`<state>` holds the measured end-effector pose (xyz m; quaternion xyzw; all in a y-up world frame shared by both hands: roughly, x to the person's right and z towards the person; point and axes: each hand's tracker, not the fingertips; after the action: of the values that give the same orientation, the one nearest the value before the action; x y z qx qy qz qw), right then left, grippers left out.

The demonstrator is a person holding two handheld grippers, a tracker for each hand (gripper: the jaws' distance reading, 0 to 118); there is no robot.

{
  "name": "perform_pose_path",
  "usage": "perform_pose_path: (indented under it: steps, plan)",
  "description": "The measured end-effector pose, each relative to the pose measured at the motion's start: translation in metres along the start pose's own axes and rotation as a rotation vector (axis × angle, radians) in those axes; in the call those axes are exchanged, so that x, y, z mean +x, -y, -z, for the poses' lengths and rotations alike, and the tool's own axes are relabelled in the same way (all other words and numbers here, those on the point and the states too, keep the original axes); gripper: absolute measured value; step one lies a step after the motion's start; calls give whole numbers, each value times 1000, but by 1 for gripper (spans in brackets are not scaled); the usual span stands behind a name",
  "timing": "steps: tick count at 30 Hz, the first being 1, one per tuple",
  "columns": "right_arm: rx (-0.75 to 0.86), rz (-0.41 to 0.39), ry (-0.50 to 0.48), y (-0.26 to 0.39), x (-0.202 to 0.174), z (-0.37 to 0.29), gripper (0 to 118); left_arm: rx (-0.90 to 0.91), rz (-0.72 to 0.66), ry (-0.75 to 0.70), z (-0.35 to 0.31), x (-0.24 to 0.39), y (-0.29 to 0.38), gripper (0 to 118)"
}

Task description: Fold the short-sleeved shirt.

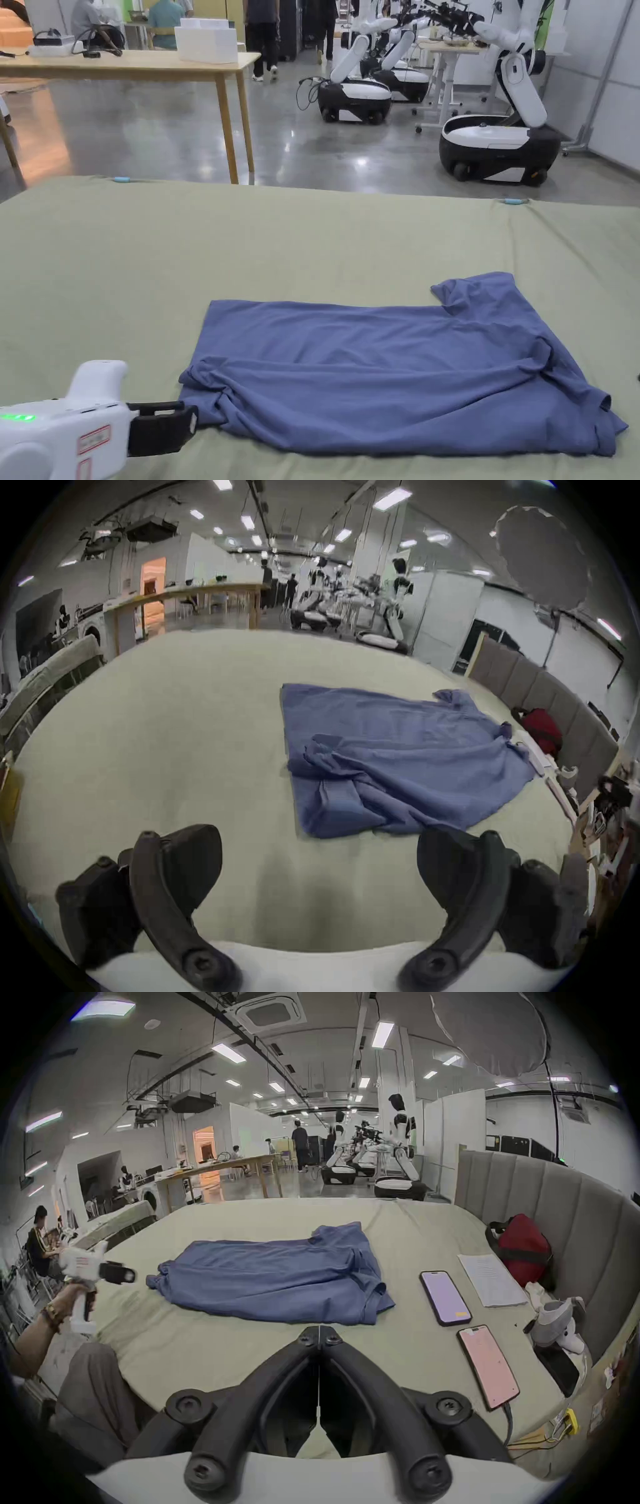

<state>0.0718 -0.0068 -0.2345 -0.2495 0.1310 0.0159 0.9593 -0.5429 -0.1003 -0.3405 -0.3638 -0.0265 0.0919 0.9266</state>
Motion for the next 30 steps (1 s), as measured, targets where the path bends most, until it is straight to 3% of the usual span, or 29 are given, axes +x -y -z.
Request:
perform_pose_path:
  steps: [5, 7, 9, 11, 16, 22, 23, 24, 25, 26, 30]
  plan:
    - [-51, -25, 25, 7, -6, -2, 1, -79, 87, -20, 54, 14, -4, 112]
    - [-64, -21, 41, 8, -5, -3, 1, -103, 65, -2, 60, 20, -6, 101]
    - [-77, -22, 39, 10, -3, -1, 1, -129, 110, 22, 60, 27, -6, 72]
    - [-93, -28, 44, 10, 0, 4, 1, -90, 185, -21, 59, 29, -6, 7]
    - [-124, -68, 26, -4, 9, 32, 1, -74, 169, -6, 51, 23, -12, 6]
    - [-171, -126, 16, -27, 53, 137, 5, -85, 175, 19, 35, 23, -11, 6]
    - [-224, -98, -3, -26, 63, 156, 24, -89, 180, 19, 27, 32, -8, 6]
    - [-255, -55, -2, -24, 71, 175, 57, -90, 186, 17, 25, 34, -6, 6]
    - [-294, -24, 8, -20, 81, 194, 107, -94, 189, 19, 24, 36, -4, 6]
    - [-332, -16, -3, -17, 87, 208, 116, -100, 184, 21, 24, 37, -3, 6]
    - [-404, -63, 70, -12, 92, 243, 97, -110, 177, 19, 27, 38, -6, 6]
